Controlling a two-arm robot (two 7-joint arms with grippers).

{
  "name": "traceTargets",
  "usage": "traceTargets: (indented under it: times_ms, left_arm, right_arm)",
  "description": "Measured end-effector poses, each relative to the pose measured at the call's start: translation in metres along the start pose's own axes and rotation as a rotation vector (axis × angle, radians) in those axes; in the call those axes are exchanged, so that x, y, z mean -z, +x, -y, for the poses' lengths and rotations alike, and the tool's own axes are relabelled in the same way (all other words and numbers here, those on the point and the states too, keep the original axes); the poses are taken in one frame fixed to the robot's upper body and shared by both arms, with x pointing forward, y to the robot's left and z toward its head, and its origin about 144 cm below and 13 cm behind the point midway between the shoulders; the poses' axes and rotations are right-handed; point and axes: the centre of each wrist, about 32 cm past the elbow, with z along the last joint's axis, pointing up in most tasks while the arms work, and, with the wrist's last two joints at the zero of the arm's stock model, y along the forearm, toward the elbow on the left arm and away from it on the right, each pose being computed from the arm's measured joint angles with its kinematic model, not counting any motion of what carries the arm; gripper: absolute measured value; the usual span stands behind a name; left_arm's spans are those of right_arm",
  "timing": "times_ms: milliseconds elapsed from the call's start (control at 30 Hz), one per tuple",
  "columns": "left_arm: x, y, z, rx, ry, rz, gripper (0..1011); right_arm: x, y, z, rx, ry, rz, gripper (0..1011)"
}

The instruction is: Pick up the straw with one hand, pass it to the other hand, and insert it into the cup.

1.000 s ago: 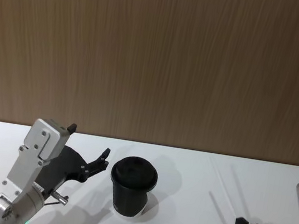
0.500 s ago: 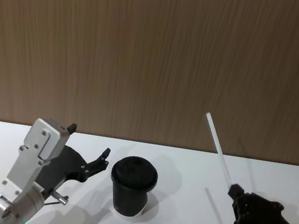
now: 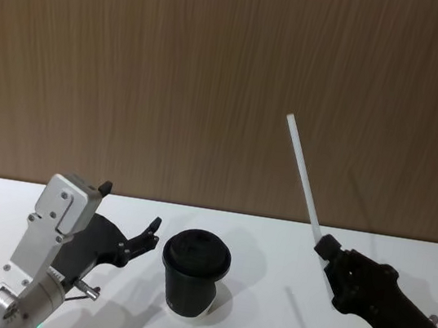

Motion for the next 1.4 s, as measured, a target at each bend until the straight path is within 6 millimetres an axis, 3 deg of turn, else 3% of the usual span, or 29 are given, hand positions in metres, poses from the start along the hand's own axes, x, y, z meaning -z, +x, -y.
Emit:
traceTargets:
  times_ms: [733,1400]
  left_arm:
    - [0.000,0.000,0.000,0.000,0.000,0.000,1003]
    - [0.000,0.000,0.000,0.000,0.000,0.000,1003]
  right_arm:
    - [0.020,-0.014,-0.024,-0.317,0.139,-0.247,0]
    - [0.032,-0.028,-0.032,-0.402,0.158,-0.345,0]
